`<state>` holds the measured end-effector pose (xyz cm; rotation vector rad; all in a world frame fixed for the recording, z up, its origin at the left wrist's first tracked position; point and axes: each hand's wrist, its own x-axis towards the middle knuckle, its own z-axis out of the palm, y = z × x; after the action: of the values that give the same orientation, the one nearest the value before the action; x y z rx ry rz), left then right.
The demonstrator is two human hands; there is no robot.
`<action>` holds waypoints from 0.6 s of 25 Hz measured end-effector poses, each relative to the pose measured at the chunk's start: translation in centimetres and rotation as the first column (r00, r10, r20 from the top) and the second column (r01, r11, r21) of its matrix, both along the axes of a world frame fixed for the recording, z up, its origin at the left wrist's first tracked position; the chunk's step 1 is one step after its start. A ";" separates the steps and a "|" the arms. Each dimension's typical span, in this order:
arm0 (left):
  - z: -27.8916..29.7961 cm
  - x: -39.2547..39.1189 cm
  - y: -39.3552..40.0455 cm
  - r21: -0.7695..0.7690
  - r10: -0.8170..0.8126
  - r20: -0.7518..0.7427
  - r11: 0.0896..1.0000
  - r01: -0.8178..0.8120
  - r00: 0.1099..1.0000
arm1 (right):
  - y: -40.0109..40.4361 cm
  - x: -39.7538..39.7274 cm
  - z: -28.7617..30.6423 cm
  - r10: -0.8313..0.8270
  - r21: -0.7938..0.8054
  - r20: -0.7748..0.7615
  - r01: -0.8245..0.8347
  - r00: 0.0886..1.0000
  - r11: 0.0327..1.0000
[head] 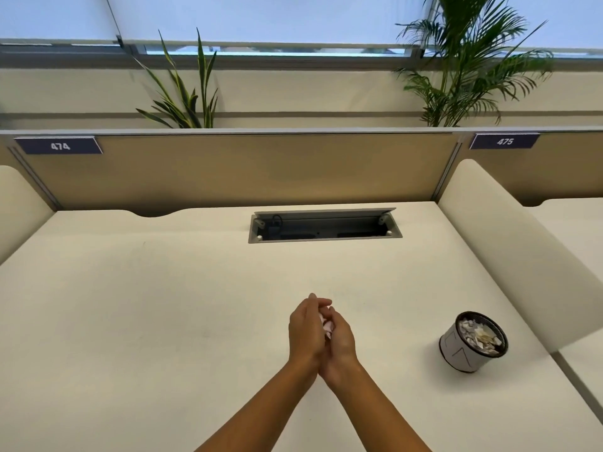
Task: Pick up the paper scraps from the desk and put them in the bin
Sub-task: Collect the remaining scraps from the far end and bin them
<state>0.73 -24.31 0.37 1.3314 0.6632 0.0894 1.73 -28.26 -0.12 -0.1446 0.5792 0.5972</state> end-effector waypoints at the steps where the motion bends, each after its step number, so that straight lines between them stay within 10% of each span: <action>1: 0.3 0.4 -0.9 -0.086 0.023 0.028 0.996 -0.020 0.999 | -0.8 0.0 -0.2 -0.060 0.196 -0.060 0.071 0.996 0.978; 3: 1.0 0.8 -2.9 -0.348 0.109 0.127 0.936 -0.059 0.986 | -2.1 0.4 0.2 -0.141 0.373 -0.120 0.176 0.983 0.911; 5: 1.5 0.9 -4.0 -0.445 0.149 0.215 0.895 -0.039 0.965 | -3.6 1.1 0.1 -0.098 0.215 -0.033 0.103 0.995 0.971; 10: 1.3 2.2 -3.0 -0.072 0.006 0.269 0.997 0.014 0.963 | -8.1 2.6 -0.8 -0.127 -0.122 0.045 0.132 0.991 0.984; 15: -3.3 2.5 -2.0 0.394 -0.237 -0.196 0.870 0.297 0.952 | -12.7 3.2 -0.5 -0.142 -0.194 0.127 0.165 0.982 0.967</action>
<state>3.25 -26.29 -2.96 1.8516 0.5893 -0.0953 4.90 -40.97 -0.60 -0.3214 0.5363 0.3753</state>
